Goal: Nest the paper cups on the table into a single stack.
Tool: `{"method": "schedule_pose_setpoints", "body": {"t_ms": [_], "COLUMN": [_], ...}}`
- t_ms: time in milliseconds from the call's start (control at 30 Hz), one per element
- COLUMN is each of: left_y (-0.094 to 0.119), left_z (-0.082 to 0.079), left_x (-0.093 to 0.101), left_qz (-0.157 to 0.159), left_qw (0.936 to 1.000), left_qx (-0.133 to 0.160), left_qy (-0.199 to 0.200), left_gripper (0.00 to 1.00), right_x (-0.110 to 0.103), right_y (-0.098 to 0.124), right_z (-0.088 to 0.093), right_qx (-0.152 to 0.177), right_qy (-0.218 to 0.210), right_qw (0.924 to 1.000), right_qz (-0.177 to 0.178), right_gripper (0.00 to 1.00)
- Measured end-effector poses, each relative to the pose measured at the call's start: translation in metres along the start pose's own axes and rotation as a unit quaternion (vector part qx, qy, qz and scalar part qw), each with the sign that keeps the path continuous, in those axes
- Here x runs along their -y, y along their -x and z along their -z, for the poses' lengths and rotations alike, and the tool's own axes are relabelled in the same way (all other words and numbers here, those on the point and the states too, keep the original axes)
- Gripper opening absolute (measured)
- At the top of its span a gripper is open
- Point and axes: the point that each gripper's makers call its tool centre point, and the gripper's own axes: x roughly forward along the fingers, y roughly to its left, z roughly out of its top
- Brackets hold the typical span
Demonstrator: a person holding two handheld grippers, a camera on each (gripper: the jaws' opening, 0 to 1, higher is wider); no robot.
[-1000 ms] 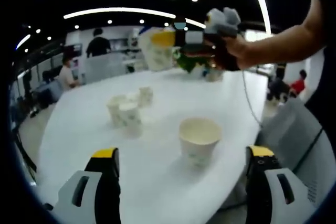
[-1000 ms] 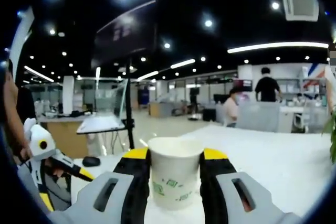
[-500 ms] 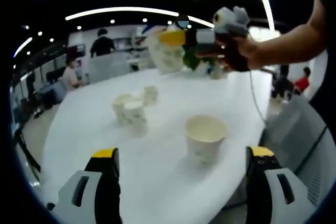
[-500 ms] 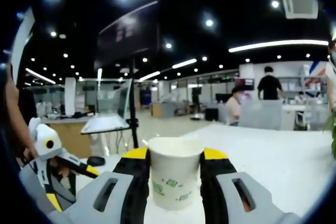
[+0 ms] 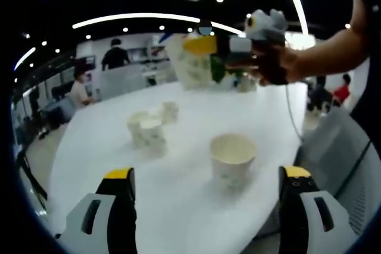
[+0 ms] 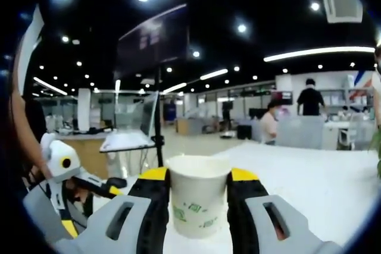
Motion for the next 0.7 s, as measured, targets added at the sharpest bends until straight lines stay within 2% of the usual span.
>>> {"method": "schedule_pose_setpoints", "body": {"t_ms": [200,700], "left_y": [0.000,0.001], "left_z": [0.000,0.001], "left_x": [0.001,0.001], "left_qz": [0.001,0.003], "left_qw": [1.0000,1.0000], "left_qx": [0.002,0.002], "left_qy": [0.002,0.008], "left_gripper": [1.00,1.00], "right_x": [-0.011,-0.022], "right_y": [0.006,0.017], "right_z": [0.001,0.004], "right_qx": [0.000,0.001], "right_qy": [0.002,-0.009], "right_qw": [0.9999,0.9997], "right_qz": [-0.013,-0.021], "right_gripper": [0.35,0.34]}}
